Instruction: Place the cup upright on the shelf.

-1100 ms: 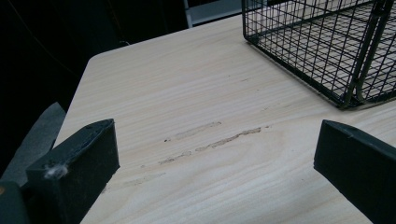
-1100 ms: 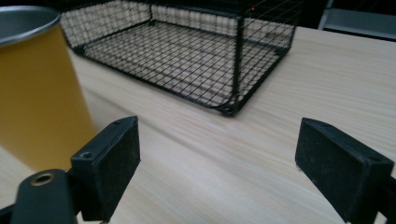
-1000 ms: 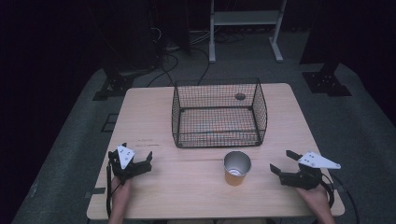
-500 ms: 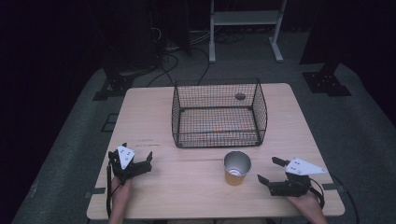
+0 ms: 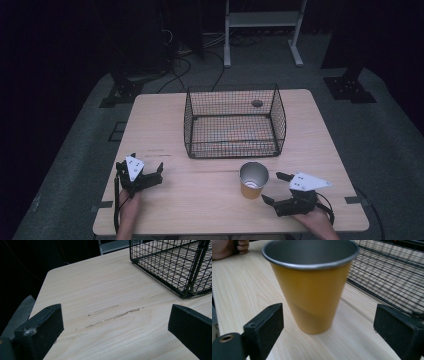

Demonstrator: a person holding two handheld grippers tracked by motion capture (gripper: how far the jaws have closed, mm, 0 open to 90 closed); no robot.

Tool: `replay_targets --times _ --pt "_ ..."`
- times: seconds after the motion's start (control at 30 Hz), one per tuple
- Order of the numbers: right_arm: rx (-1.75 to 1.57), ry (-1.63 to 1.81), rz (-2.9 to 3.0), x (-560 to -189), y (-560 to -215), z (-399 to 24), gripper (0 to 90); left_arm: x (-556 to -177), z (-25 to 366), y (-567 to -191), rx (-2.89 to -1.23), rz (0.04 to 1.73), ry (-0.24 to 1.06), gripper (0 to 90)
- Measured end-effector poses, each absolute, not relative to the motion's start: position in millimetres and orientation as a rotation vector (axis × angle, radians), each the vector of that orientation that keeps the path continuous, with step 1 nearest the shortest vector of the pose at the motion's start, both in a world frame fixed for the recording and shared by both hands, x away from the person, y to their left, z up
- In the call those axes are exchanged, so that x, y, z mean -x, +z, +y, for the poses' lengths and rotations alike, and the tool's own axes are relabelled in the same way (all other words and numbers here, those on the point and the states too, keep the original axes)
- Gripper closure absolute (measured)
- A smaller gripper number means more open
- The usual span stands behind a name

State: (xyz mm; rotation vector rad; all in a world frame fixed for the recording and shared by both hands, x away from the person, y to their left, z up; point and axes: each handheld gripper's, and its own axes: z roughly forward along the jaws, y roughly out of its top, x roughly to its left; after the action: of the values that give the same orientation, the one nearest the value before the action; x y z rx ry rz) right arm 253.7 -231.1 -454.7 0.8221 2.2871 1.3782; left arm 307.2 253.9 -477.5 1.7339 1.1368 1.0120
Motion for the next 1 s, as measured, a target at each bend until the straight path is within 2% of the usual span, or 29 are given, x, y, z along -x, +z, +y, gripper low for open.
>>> replay_targets --times 0.1,0.17,1.0 --pt "-0.803 1.374 2.298 -254 -454 -225 7.6 -307 254 -478 -1.734 1.137 1.012 0.0" --pt "-0.801 1.37 2.309 -256 -455 -219 2.6 -307 254 -477 -1.734 1.137 1.012 0.0" --pt "-0.77 1.373 2.306 -269 -449 -192 2.1 -307 254 -477 -1.731 1.137 1.011 0.0"
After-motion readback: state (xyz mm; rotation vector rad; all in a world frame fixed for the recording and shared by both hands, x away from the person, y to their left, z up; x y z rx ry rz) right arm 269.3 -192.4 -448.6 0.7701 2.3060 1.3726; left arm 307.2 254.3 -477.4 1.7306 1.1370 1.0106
